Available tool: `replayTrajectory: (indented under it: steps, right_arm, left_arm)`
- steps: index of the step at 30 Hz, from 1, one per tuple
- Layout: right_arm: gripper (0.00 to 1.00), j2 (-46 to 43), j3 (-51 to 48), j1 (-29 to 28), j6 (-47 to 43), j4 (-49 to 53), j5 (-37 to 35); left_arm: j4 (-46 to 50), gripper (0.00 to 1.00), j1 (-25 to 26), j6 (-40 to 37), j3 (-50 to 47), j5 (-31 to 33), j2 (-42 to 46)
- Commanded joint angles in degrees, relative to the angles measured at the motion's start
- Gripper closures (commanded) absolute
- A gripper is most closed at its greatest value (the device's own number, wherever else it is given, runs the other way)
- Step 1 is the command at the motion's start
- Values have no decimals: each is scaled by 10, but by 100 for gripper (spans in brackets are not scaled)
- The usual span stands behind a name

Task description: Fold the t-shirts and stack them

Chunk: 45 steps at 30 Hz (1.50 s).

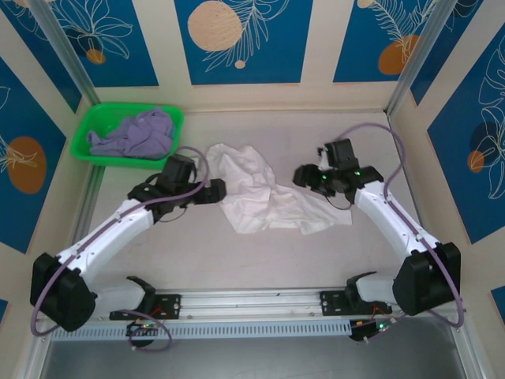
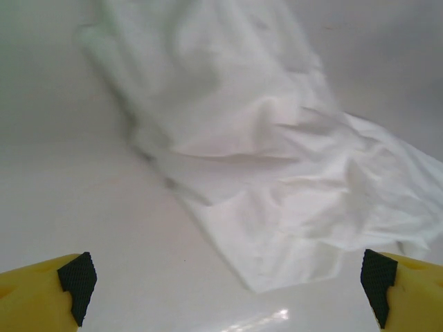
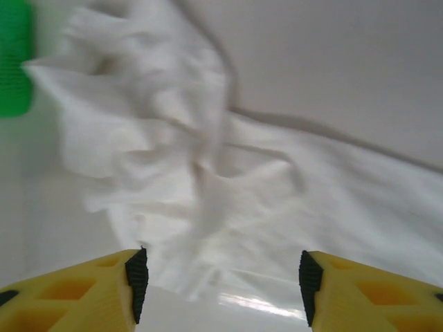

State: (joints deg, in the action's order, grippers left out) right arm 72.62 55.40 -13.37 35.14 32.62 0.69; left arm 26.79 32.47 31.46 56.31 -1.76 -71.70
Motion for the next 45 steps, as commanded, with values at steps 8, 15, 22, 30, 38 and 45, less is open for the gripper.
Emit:
replayTrajectory:
  steps: [8,15,22,30,38,45]
  right_arm:
    - [39,-33,-146,101,54,-28,38]
    - [37,-92,-206,163,115,-39,-32]
    - [36,-133,-238,236,137,-44,-39]
    - [37,-94,-229,243,132,-65,-15]
    - [43,-28,-229,240,126,-92,2]
    - [67,36,-217,239,125,-116,14]
  left_arm:
    - [8,12,148,17,242,80,-328]
    - [95,21,187,32,422,159,-491]
    - [147,35,205,23,475,265,-556]
    - [142,65,204,-7,468,284,-560]
    - [118,99,202,-12,445,278,-519]
    - [64,100,192,-15,367,232,-425]
